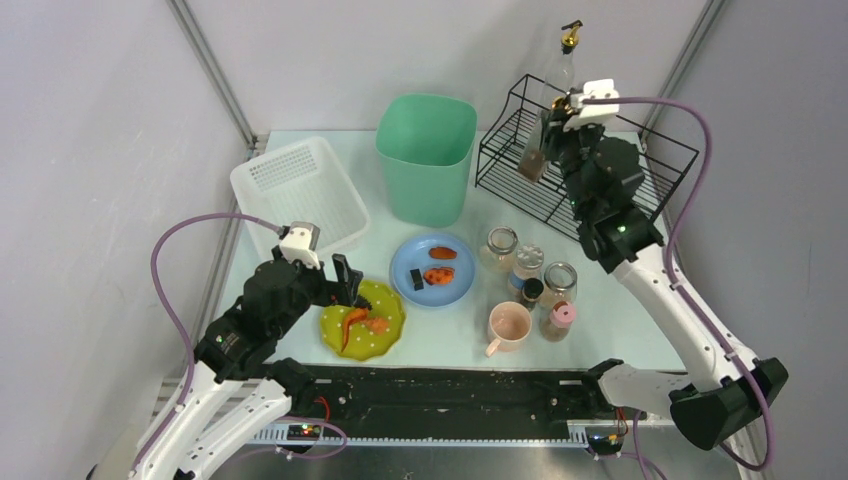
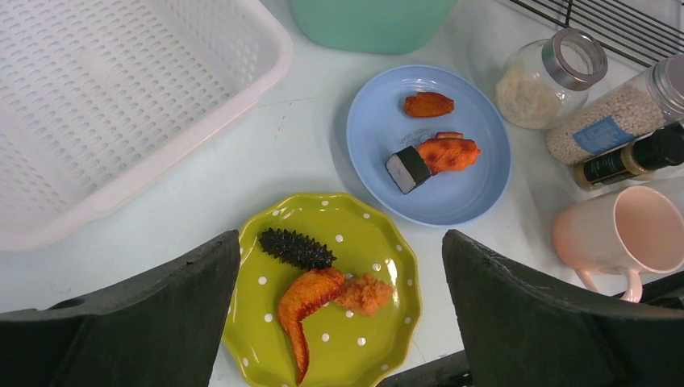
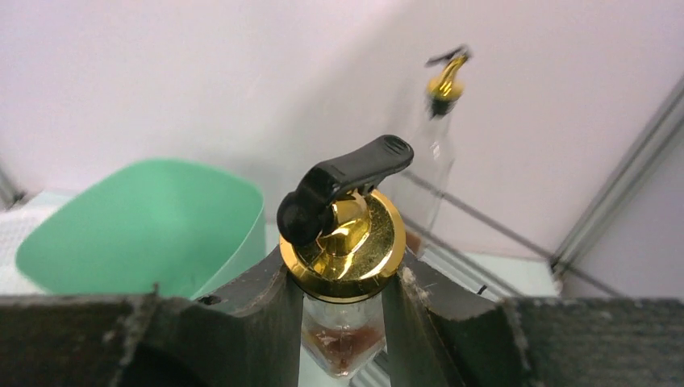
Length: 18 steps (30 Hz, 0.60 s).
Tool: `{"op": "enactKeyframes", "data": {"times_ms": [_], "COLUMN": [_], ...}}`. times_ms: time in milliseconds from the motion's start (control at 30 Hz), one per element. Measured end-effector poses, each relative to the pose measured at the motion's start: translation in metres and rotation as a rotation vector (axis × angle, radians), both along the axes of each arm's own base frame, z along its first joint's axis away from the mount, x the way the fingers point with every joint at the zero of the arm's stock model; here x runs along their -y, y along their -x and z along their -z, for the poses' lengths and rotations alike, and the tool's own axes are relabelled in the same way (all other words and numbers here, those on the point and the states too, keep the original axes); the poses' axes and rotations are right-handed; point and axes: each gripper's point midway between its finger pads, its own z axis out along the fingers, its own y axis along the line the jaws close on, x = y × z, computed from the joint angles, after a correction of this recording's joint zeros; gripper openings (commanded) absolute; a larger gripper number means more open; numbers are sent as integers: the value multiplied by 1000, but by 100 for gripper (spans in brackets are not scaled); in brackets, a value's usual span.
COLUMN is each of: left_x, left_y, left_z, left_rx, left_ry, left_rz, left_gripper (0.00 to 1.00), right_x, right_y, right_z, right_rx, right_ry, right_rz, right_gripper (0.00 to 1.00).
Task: Clear the kitchen counter
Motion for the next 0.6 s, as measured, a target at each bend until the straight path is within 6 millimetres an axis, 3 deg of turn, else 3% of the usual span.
{"op": "enactKeyframes", "data": {"times_ms": [133,300,400,600], "left_x": [0,1,1,3], "left_y": [0,0,1,0], "left_z": [0,0,0,2], "left_rx": [0,-1,-3,-11], "left_ry": [0,1,2,0], "left_rz": [2,3,8,15], "left_gripper": [98,98,98,98], "right_x": [23,58,80,112], "right_y": [6,-2,-15,-48], "right_z": [-44,-79,-90,-90], "right_rx": [70,119,131,109], "right_ry": [10,15,18,33], "right_rz": [85,207,280,366], "right_gripper": [0,0,0,0]}}
